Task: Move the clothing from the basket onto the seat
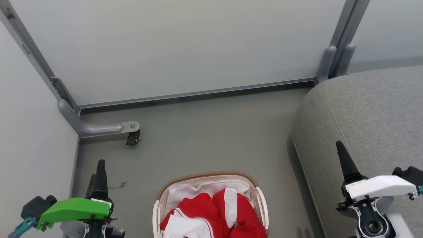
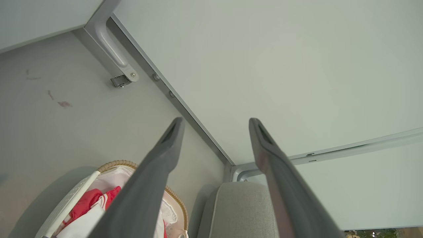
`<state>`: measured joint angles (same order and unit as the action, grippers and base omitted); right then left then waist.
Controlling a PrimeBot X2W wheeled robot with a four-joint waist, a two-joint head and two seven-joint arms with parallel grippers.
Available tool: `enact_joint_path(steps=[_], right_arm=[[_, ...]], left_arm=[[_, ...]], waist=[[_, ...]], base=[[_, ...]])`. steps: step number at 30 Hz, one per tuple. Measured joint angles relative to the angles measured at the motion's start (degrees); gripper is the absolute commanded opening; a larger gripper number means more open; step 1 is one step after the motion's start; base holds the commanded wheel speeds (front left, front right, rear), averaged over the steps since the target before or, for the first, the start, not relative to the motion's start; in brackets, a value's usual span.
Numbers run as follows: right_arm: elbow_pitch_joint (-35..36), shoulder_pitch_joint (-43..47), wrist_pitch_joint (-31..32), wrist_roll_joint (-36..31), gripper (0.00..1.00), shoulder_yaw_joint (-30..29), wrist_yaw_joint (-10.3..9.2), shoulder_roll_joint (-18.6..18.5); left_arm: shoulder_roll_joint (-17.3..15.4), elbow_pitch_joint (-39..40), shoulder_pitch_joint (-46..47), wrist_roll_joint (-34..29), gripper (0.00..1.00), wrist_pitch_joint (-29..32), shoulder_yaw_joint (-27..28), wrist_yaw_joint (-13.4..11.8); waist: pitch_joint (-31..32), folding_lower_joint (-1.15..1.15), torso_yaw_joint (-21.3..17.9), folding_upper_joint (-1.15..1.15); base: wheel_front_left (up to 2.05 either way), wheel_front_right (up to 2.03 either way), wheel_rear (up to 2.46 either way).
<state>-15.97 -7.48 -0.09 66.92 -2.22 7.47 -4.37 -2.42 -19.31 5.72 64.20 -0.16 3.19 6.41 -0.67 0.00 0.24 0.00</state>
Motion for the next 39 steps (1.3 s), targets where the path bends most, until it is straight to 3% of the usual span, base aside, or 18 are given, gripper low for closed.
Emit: enact_joint_path(steps=[19,39], right_arm=[[0.65,-2.83,-3.99,-17.14,1.0,2.54,0.0,-0.62],[-1.41,-3.86,-7.5,-31.39,1.0,5.35,0.0,-0.96]], left_arm=[[-0.8,-2.7,2.21,-18.66,1.0,-4.0,-4.09,-2.4],[-1.11,-4.67,2.58,-32.17,1.0,-7.49,-7.7,-5.41]], waist=[[-0.3,0.0,0.37,0.0],[-0.56,0.0,0.46,0.0]], base=[[0.0,0.0,0.0],[0.0,0.0,0.0]])
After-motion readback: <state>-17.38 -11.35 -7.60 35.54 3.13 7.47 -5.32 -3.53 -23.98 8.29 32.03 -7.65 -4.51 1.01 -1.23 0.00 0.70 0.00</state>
